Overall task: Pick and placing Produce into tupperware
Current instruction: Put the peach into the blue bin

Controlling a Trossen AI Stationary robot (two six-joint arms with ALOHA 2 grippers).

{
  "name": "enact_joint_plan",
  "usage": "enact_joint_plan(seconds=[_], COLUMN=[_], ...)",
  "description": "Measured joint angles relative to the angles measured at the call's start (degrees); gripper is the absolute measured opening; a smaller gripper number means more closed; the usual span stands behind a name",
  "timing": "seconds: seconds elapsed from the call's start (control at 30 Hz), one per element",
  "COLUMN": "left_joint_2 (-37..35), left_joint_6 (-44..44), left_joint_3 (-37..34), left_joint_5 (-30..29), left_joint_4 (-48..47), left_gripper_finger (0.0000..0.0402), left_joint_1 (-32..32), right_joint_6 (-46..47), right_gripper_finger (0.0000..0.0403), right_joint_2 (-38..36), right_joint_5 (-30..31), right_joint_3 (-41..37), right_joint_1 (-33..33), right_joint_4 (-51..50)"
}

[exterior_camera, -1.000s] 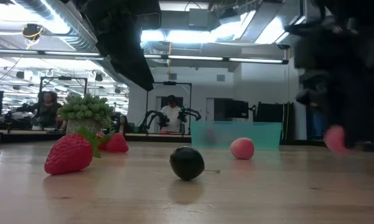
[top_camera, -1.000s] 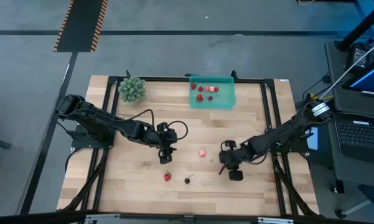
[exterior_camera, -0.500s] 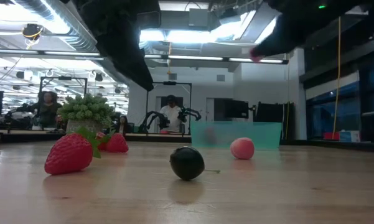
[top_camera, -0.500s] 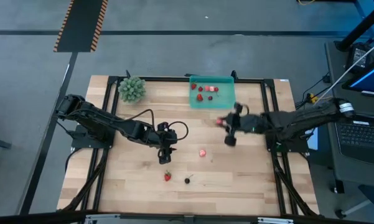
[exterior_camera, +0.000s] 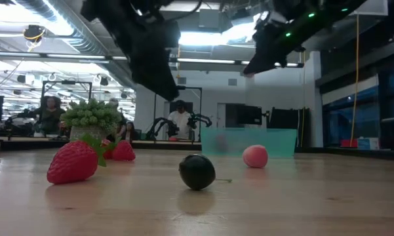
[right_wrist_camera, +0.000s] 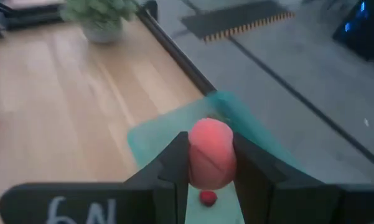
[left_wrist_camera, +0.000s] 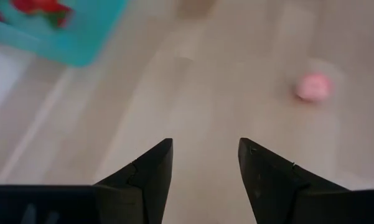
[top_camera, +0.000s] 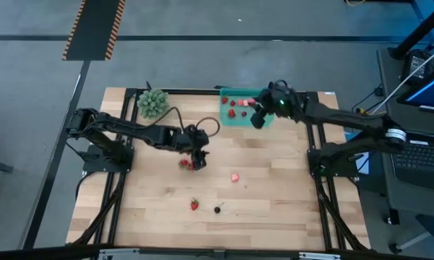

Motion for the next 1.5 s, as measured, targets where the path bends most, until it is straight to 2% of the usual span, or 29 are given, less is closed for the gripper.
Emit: enact_joint_plan(seconds=[0.3,0.53,0.6,0.8,0.87,1.1,1.27,1.5], left_joint_2=[0.00,0.00,0.00,0.00,0.00,0.00,0.00,0.00], left_joint_6=[4.35,4.34,4.34,4.37,4.39,6.51,6.49,6.46], left_joint_3=[0.00,-0.02,-0.02,-0.02,-0.02,-0.02,-0.02,-0.02], left_joint_5=[0.04,0.09,0.10,0.20,0.22,0.18,0.17,0.18], left_joint_4=[4.41,5.75,5.74,5.73,5.71,5.72,5.69,5.69], left_gripper_finger=[0.0176,0.0176,0.0176,0.0176,0.0176,0.0176,0.0176,0.0176], left_joint_1=[8.77,12.24,12.99,14.83,15.36,17.11,17.75,17.71], right_joint_6=[-2.62,-2.93,-3.06,-4.39,-4.24,-3.89,-4.10,-4.06], right_gripper_finger=[0.0097,0.0108,0.0104,0.0103,0.0104,0.0104,0.0104,0.0104], right_joint_2=[16.79,23.93,25.65,30.88,32.63,39.26,43.78,44.78], right_joint_5=[-0.55,-0.59,-1.83,-13.92,-15.82,-16.05,-16.12,-14.35], right_joint_3=[15.75,23.82,25.19,27.93,28.67,32.63,35.41,35.48], right_joint_1=[-8.37,-11.64,-13.05,-17.59,-18.66,-19.84,-19.86,-19.94], right_joint_4=[-17.48,-26.43,-28.36,-28.93,-28.73,-29.25,-33.28,-35.88])
